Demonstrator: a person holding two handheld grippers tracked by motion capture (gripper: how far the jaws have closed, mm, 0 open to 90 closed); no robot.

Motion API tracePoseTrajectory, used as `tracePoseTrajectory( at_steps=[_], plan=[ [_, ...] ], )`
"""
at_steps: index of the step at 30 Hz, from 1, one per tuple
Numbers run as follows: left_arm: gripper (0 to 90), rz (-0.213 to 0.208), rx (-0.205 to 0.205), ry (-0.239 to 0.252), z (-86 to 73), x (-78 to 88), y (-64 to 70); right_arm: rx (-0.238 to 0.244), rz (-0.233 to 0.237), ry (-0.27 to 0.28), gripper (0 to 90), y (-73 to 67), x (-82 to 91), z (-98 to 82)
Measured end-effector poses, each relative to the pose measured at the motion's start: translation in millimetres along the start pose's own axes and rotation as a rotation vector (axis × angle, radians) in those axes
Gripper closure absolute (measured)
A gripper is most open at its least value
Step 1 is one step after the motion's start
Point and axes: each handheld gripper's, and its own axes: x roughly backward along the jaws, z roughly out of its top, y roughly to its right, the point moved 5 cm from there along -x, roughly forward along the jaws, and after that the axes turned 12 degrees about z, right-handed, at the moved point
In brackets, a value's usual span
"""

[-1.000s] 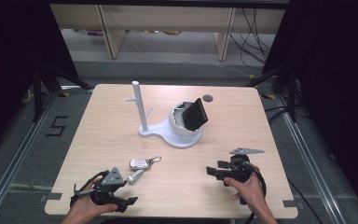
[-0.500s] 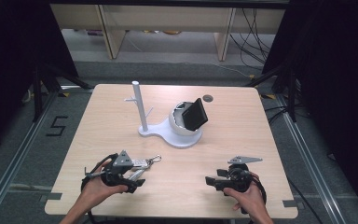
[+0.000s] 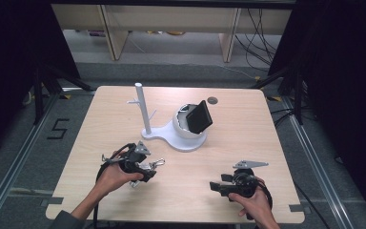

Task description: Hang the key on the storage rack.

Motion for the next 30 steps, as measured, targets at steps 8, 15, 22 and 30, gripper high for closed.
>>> tracePoseTrajectory(
  at_steps=[8, 15, 22, 30],
  plan=[
    [30.0, 0.027, -0.029, -0.046, 14.3, -12.5, -3.1, -0.014, 0.026, -0.008, 32.2, -1.8, -3.6, -0.4],
    [31.8, 0.023, -0.081, -0.098, 22.5, -20.2, -3.1, -0.010, 0.028, -0.012, 32.3, -1.7, -4.0, -0.6],
    [35.5, 0.008, -0.109, -0.150, 24.6, -31.6, 0.9, 0.015, 0.024, -0.013, 32.4, -0.1, -4.3, -0.1],
    [46.2, -0.011, -0.154, -0.205, 28.4, -38.2, 2.4, -0.010, 0.041, -0.016, 32.4, -3.4, -5.6, -0.6]
  ],
)
